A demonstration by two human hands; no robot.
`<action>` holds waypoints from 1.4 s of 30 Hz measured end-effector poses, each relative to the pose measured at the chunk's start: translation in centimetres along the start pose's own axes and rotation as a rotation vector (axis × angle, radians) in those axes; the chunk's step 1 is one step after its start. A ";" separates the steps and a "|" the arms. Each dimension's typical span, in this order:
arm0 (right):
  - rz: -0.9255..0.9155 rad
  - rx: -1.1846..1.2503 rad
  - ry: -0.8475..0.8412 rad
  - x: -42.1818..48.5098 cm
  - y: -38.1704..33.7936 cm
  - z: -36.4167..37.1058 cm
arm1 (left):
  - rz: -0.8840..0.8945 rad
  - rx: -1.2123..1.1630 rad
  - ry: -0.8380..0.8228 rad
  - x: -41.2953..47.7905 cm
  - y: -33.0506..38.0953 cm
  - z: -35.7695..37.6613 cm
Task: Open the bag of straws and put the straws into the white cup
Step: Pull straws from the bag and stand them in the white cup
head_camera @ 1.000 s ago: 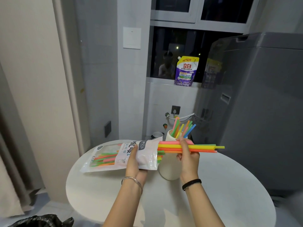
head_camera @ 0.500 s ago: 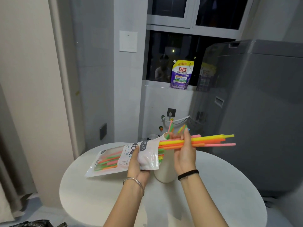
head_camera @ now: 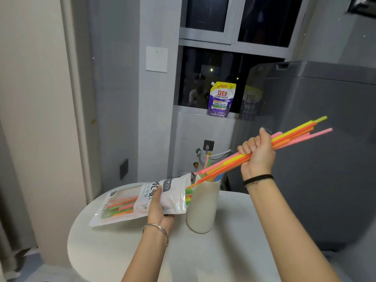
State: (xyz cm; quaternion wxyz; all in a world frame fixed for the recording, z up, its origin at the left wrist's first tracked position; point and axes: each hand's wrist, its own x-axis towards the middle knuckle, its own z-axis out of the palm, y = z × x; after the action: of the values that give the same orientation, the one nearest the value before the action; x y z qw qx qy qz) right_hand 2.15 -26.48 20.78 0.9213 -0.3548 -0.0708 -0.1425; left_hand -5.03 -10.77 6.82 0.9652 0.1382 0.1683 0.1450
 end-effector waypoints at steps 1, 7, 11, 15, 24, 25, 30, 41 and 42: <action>-0.010 -0.012 -0.010 0.3 -0.5 0.3 | 0.010 0.006 0.002 0.2 0.1 -0.1; -0.029 -0.161 -0.064 1.9 -1.3 1.7 | 0.033 0.036 0.016 0.8 0.1 -0.7; -0.022 -0.226 -0.045 3.0 -0.3 2.0 | 0.039 0.017 0.017 1.2 -0.1 -1.1; -0.051 -0.261 0.002 4.6 -0.1 2.2 | 0.043 0.038 0.011 1.6 0.2 -1.3; -0.060 -0.402 0.035 6.0 1.5 2.2 | 0.035 0.022 0.034 1.9 0.1 -1.4; -0.060 -0.417 0.012 5.9 1.8 2.1 | 0.029 0.017 0.032 1.9 0.1 -1.4; -0.060 -0.521 -0.114 4.9 3.5 2.0 | 0.017 0.006 0.035 1.8 -0.2 -1.4; 0.031 -0.937 -0.443 4.7 6.9 0.6 | 0.029 0.006 0.032 1.9 0.2 -1.7; 0.042 -0.942 -0.454 4.7 7.1 0.3 | 0.031 0.007 0.030 1.9 0.3 -1.7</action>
State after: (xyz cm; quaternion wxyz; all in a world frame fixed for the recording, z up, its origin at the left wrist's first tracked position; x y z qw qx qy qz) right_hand 8.84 -22.22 17.61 0.6259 -0.7540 -0.1899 -0.0600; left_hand -3.96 -9.53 4.81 0.9597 0.1422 0.1810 0.1614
